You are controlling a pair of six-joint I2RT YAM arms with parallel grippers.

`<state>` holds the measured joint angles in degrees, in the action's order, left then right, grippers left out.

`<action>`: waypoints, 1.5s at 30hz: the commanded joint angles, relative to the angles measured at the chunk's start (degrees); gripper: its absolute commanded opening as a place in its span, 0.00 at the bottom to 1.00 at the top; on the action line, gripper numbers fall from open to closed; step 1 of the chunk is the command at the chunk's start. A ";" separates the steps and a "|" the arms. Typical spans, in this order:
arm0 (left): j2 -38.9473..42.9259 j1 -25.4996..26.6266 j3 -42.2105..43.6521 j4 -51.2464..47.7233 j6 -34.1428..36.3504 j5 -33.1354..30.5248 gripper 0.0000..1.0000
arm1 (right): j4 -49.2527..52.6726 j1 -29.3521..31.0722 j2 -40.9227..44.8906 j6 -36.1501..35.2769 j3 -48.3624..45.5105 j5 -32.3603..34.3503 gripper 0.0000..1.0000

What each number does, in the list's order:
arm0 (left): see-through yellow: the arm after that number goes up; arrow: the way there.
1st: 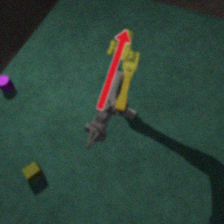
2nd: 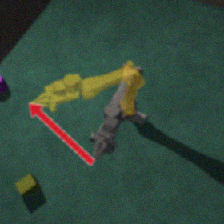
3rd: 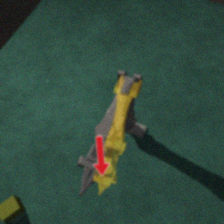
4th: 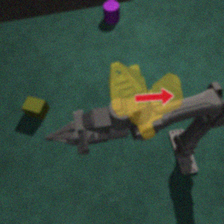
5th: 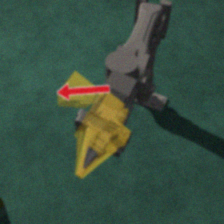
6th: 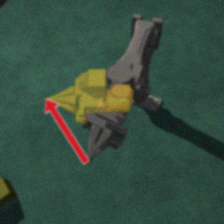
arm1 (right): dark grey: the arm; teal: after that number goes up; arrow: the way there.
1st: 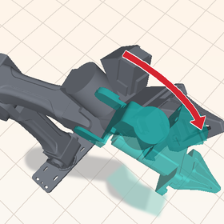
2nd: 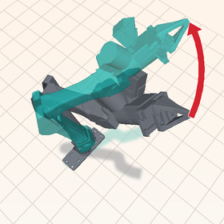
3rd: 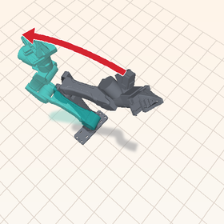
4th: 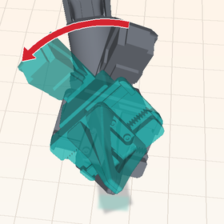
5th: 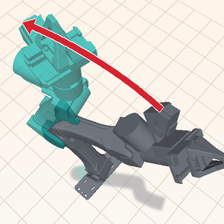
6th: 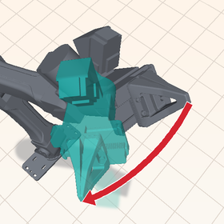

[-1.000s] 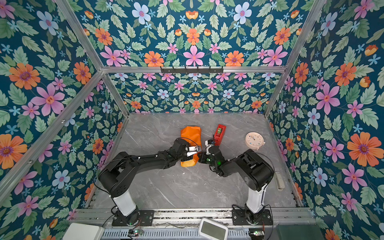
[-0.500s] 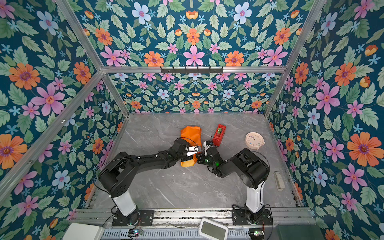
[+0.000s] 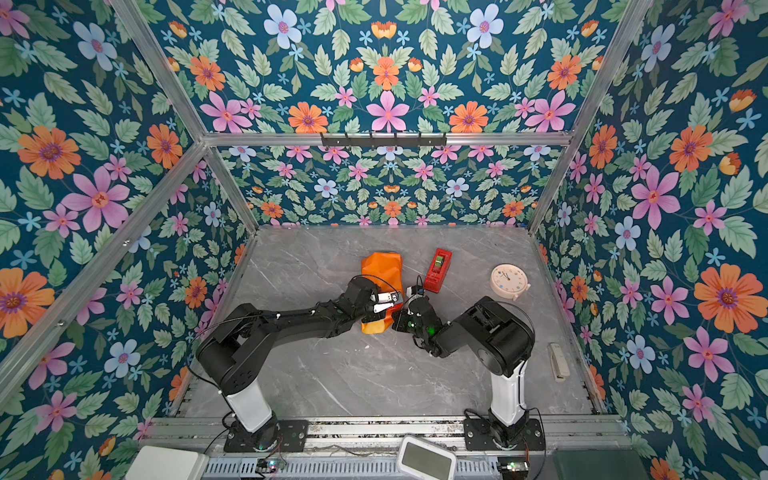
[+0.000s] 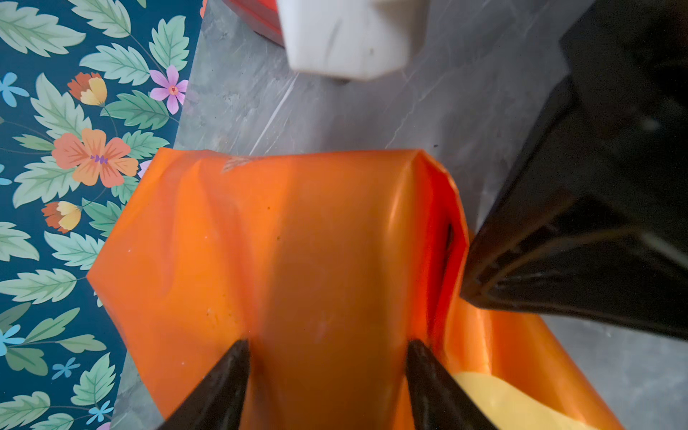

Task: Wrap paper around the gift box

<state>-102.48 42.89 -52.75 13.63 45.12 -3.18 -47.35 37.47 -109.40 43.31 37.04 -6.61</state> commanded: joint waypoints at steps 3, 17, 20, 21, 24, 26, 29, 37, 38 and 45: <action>-1.23 0.00 0.72 -14.68 -1.18 2.78 0.67 | 2.53 0.63 -1.35 1.08 -0.25 0.25 0.03; -1.10 0.00 0.72 -14.42 -1.35 2.48 0.67 | 6.07 3.00 -0.55 4.43 -1.50 -1.99 0.00; -1.06 -0.02 0.81 -14.33 -1.35 2.50 0.67 | 5.49 3.56 -0.79 5.70 -2.05 -2.13 0.00; -1.05 0.00 0.81 -14.33 -1.34 2.48 0.67 | 5.41 3.79 -0.94 5.97 -2.14 -2.18 0.00; -1.15 0.00 0.81 -14.24 -1.33 2.43 0.66 | 4.90 4.39 -1.14 7.01 -2.36 -2.44 0.00; -1.15 0.00 0.81 -14.24 -1.35 2.31 0.66 | 4.64 4.89 -1.01 7.52 -2.61 -2.48 0.00; -1.08 -0.04 0.90 -14.20 -1.37 2.21 0.66 | 4.33 5.29 -0.46 8.23 -3.41 -2.35 0.00; -1.23 -0.05 0.72 -14.06 -1.62 2.46 0.67 | 4.07 5.05 4.25 7.46 -3.64 -4.40 0.00; -1.17 0.00 0.63 -14.07 -1.75 2.52 0.67 | 4.34 4.78 5.12 7.19 -3.72 -4.89 0.00; 0.02 -0.02 -1.28 -13.28 -4.75 4.61 0.70 | 7.50 -0.68 14.82 4.59 -8.37 -7.92 0.00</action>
<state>-102.13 42.89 -54.11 12.19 43.62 -2.74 -42.24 38.28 -97.08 49.87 29.80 -12.69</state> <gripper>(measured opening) 0.693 0.049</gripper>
